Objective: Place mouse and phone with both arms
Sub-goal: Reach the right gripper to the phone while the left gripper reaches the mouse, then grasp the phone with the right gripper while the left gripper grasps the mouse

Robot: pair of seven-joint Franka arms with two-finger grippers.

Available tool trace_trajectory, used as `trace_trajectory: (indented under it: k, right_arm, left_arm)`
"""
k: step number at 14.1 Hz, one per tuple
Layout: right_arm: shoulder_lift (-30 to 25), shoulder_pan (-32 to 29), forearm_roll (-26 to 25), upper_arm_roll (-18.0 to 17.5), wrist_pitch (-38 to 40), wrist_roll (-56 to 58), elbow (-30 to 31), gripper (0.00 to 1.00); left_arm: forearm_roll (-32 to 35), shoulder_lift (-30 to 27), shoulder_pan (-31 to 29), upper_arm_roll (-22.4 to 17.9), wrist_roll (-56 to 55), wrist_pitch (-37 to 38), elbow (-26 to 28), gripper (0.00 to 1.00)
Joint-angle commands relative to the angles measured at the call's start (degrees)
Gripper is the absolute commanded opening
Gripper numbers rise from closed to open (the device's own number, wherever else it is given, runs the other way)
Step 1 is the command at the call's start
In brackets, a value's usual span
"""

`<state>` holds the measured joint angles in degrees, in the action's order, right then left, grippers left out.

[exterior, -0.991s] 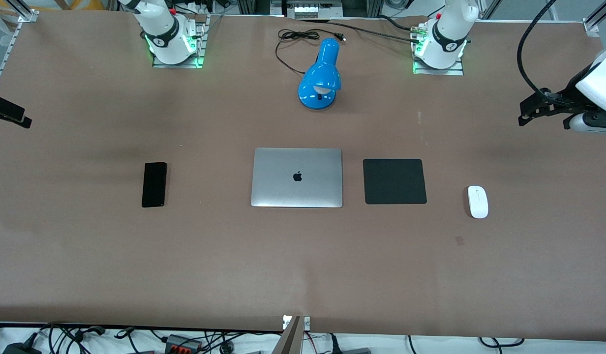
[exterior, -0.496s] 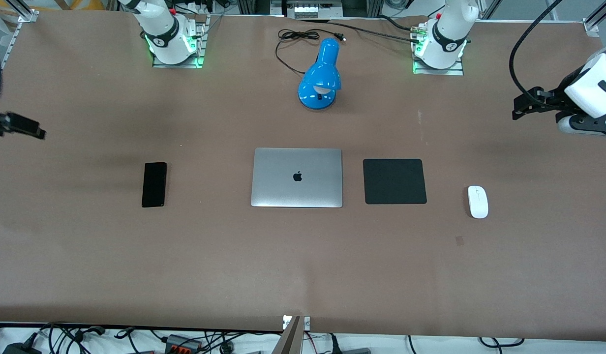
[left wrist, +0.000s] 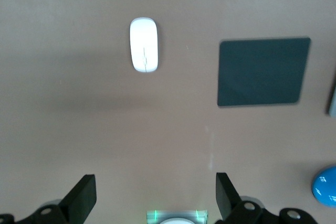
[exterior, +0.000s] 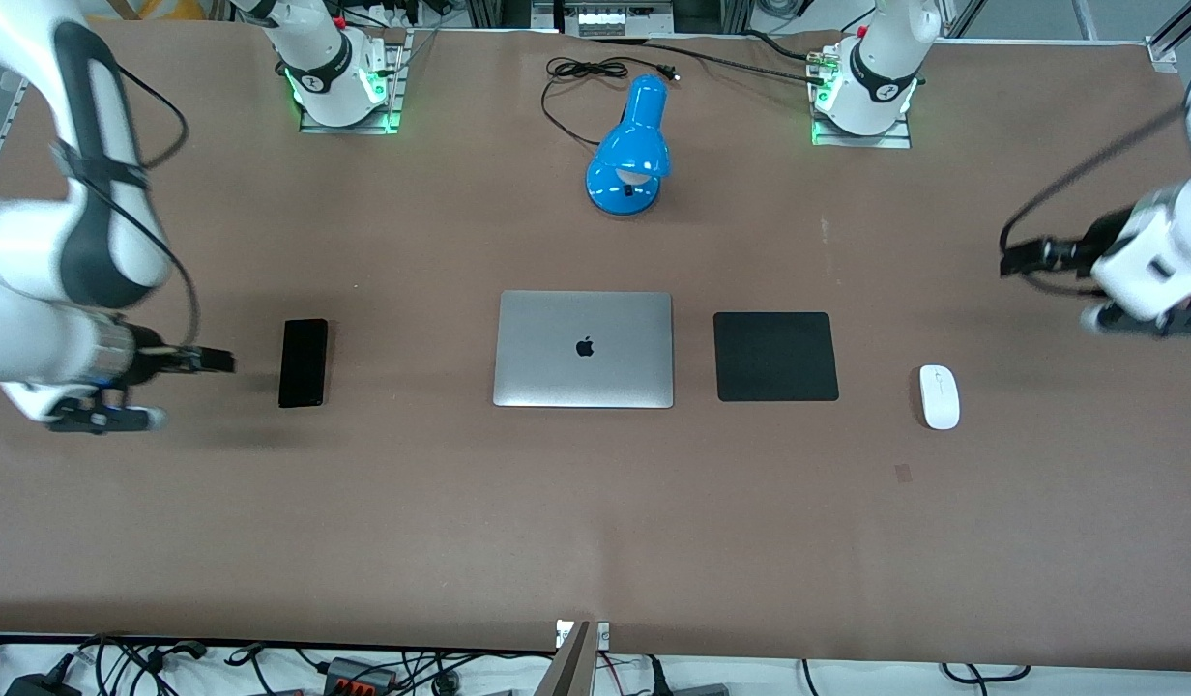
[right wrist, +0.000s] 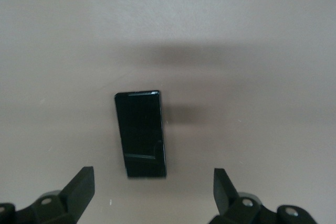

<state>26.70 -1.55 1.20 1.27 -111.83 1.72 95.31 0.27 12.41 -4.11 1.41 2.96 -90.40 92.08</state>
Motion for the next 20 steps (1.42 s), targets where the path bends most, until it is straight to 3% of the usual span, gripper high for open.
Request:
trace_trajectory:
  k: [1,3,5,7,18,19,20]
  right_arm:
    - [-3.1,-0.4,0.6,0.0,-5.8,-2.9,9.5,1.00]
    - [-3.1,0.0,0.2,0.0,-7.1,-2.9,12.2,1.00]
    - [-4.8,1.5,0.2,0.0,-13.1,-2.8,17.5,1.00]
    - [-5.1,1.6,-0.3,0.0,-18.0,-1.2,20.7,1.00]
    - [-4.0,3.3,-0.4,-0.1,-32.7,2.9,29.4,1.00]
    - [-4.0,3.3,-0.4,-0.1,-33.3,3.0,29.8,1.00]
    - [-3.9,3.3,-0.4,-0.1,-33.9,2.9,30.1,1.00]
  left_arm:
    - [1.6,4.9,-0.8,0.1,1.2,-11.6,3.9,1.00]
    - [1.8,5.4,-1.3,0.1,1.6,-23.9,10.7,1.00]
    - [2.1,6.1,-1.2,0.1,1.8,-36.6,17.4,1.00]
    - [3.7,8.4,-1.3,0.1,1.8,-45.4,20.4,1.00]
    - [5.0,18.0,-4.2,0.2,4.2,-74.3,30.6,1.00]
    - [5.0,18.1,-4.1,0.2,4.2,-75.3,31.0,0.96]
    - [5.0,18.1,-4.1,0.2,4.2,-75.4,31.0,0.81]
